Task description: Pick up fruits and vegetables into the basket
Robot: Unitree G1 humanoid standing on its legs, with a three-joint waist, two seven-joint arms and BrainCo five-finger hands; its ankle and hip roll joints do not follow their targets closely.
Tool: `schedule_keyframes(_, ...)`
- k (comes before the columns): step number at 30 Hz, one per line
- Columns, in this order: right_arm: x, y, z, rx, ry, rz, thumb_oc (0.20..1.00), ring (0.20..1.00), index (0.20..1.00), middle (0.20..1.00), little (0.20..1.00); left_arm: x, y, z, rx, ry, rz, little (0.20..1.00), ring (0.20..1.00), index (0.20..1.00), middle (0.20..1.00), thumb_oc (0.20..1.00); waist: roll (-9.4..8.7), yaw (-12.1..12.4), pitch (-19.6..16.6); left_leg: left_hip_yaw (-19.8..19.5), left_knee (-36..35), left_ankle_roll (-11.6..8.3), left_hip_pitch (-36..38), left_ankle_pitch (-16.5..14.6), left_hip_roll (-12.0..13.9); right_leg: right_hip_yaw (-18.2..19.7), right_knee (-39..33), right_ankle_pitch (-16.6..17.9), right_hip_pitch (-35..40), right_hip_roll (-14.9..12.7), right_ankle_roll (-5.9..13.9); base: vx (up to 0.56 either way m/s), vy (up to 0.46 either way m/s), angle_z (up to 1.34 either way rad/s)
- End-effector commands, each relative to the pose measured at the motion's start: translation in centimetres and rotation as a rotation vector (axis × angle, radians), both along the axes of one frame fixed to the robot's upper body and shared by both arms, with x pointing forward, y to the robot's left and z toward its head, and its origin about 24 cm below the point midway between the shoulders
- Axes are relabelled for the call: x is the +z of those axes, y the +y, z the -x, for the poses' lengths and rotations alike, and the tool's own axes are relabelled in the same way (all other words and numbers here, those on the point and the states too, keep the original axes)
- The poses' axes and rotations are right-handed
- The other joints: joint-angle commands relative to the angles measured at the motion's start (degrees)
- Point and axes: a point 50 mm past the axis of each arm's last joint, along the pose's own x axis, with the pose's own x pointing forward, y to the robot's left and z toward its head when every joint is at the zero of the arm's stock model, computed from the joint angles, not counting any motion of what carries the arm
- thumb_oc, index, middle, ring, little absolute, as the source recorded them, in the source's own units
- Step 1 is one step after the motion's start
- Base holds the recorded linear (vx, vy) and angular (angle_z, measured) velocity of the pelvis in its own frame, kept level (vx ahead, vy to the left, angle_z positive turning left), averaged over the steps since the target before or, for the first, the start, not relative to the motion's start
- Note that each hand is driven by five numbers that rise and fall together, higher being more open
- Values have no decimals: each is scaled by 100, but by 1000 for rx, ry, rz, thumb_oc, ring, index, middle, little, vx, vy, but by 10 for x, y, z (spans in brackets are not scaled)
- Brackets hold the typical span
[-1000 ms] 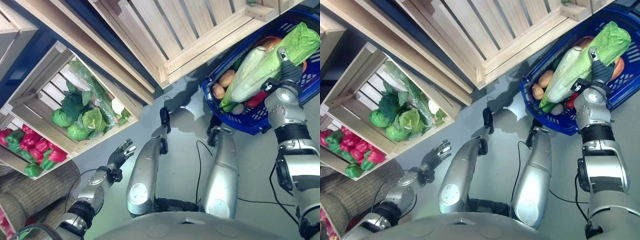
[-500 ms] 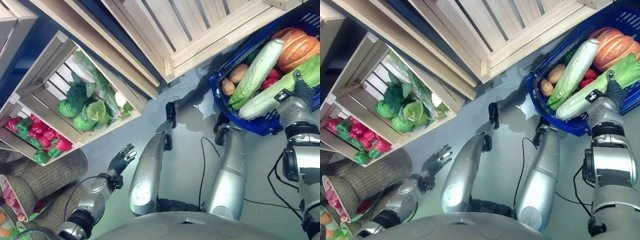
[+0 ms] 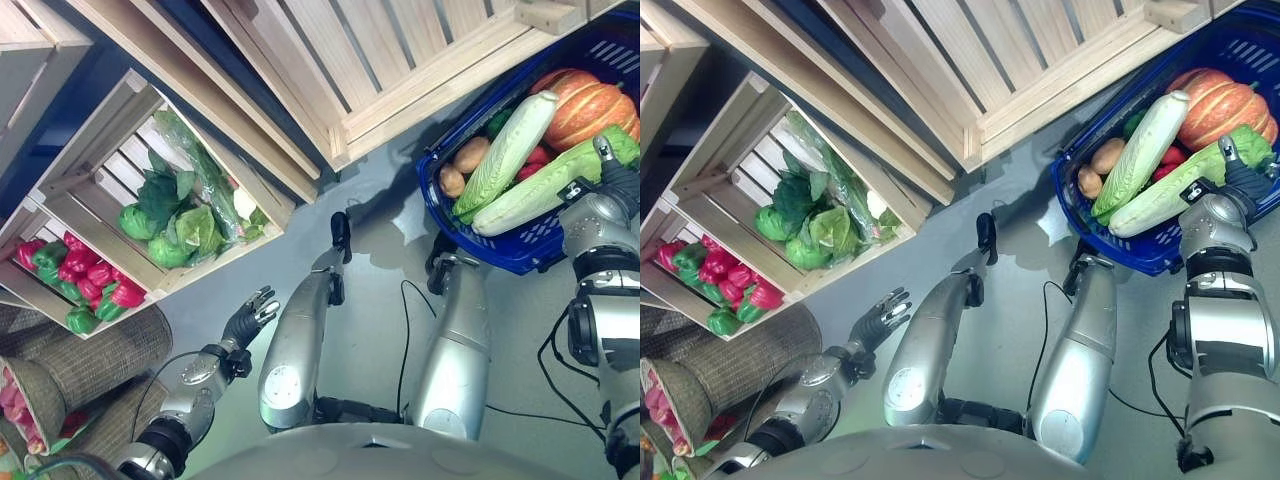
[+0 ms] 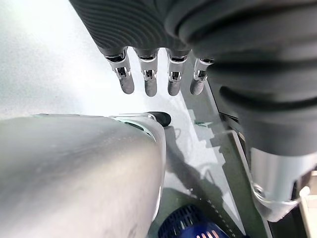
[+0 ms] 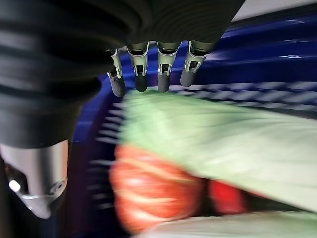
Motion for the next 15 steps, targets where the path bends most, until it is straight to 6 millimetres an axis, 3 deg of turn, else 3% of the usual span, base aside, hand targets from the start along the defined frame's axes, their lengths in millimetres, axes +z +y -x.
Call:
schedule_keyframes(1,31,-13,18,-58,-110,234,1000,1000,1000,1000,1000,-13,-6,11,70,62,60,1000,1000,1000,1000,1000,570,-429,41,49,456,71,210,-780,86,-54,-545,-156,681,363,258,22,80,-6)
schedule_keyframes(7,18,24,32,72,-193,418,1000,1000,1000,1000,1000,-18,11,14,166,94,57,1000,1000,1000,1000,1000,167,-688,41,158,156,104,786,-609,236,-99,-1126,235,1363,465,319,-6,59,-5)
schedule_keyframes(10,-1,55,44,199,-203,510,1000,1000,1000,1000,1000,-23,25,18,229,118,26,1000,1000,1000,1000,1000,-203,-841,41,146,11,101,1337,-652,305,-114,-1526,366,2051,500,408,54,28,-6)
schedule_keyframes(12,-9,62,49,238,-192,526,1000,1000,1000,1000,1000,-24,29,19,244,120,16,1000,1000,1000,1000,1000,-332,-861,41,134,-23,103,1525,-675,331,-120,-1655,406,2302,517,439,54,-20,-8)
schedule_keyframes(15,-32,78,57,372,-116,536,1000,1000,1000,1000,1000,-28,40,28,258,145,-17,1000,1000,1000,1000,1000,-670,-853,-232,123,-114,102,1861,-746,405,-178,-2065,506,2859,548,511,88,-49,-9)
